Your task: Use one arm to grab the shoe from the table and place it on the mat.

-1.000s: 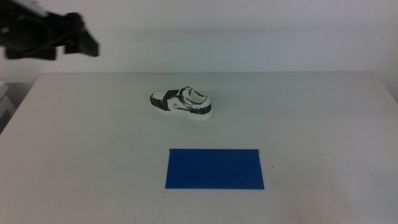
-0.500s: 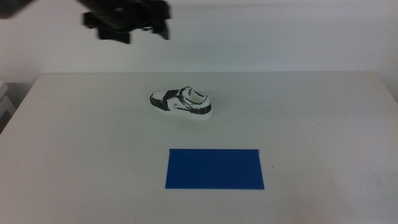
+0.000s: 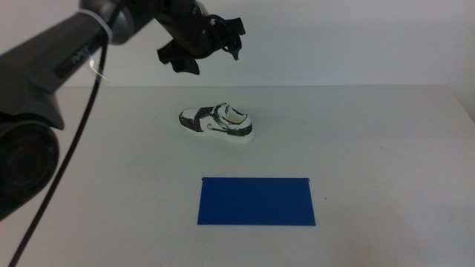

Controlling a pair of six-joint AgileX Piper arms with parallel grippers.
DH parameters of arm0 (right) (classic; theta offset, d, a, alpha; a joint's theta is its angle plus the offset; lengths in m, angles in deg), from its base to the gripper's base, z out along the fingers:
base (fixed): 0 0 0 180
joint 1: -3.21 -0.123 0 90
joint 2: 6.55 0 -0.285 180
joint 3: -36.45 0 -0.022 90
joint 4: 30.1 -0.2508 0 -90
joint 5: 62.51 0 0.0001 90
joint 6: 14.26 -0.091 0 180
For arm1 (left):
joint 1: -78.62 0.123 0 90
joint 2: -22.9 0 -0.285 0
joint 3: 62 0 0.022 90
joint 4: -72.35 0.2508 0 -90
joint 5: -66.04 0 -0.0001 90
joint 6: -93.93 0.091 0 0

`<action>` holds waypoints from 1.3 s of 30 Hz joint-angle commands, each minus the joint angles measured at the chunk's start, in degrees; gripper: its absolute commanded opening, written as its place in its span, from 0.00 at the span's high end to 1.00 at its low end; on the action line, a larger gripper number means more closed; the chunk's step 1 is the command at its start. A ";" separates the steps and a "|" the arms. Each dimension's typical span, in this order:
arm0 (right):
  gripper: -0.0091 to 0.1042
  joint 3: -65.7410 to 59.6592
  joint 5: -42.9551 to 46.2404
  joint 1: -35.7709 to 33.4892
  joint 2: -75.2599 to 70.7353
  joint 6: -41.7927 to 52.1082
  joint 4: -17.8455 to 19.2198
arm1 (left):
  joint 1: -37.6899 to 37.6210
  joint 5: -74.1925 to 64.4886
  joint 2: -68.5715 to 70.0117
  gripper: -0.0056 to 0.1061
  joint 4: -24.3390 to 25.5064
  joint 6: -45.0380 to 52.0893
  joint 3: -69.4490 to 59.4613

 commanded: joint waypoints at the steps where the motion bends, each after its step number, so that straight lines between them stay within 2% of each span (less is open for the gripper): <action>1: 0.33 0.54 4.56 -0.18 -1.16 0.72 0.49 | -0.05 6.66 2.71 0.15 -0.52 -5.54 2.33; 8: 0.33 0.54 4.56 -0.18 -1.16 0.72 0.49 | -0.05 11.51 0.23 0.15 -0.73 -29.45 2.17; 11: 0.33 0.54 4.56 -0.18 -1.16 0.72 0.49 | -0.10 11.29 -0.24 0.15 -0.39 -34.92 2.17; 16: 0.33 0.54 4.56 -0.18 -1.16 0.72 0.49 | -0.04 8.64 -0.34 0.15 -0.30 -49.83 2.17; 19: 0.33 0.54 4.56 -0.18 -1.16 0.72 0.49 | -0.33 2.17 -0.34 0.15 2.37 -56.22 2.24; 24: 0.33 0.54 4.56 -0.18 -1.16 0.72 0.49 | -2.38 -5.01 -0.34 0.15 11.04 -65.92 2.82; 25: 0.33 0.54 4.56 -0.18 -1.16 0.72 0.49 | -2.39 -6.99 -0.34 0.15 12.80 -66.76 3.50; 29: 0.33 0.54 4.56 -0.18 -1.16 0.72 0.49 | -2.44 -14.79 -0.41 0.15 14.74 -65.76 7.05; 39: 0.33 0.54 4.56 -0.18 -1.16 0.72 0.49 | -2.38 -22.82 -5.45 0.15 14.25 -62.08 15.91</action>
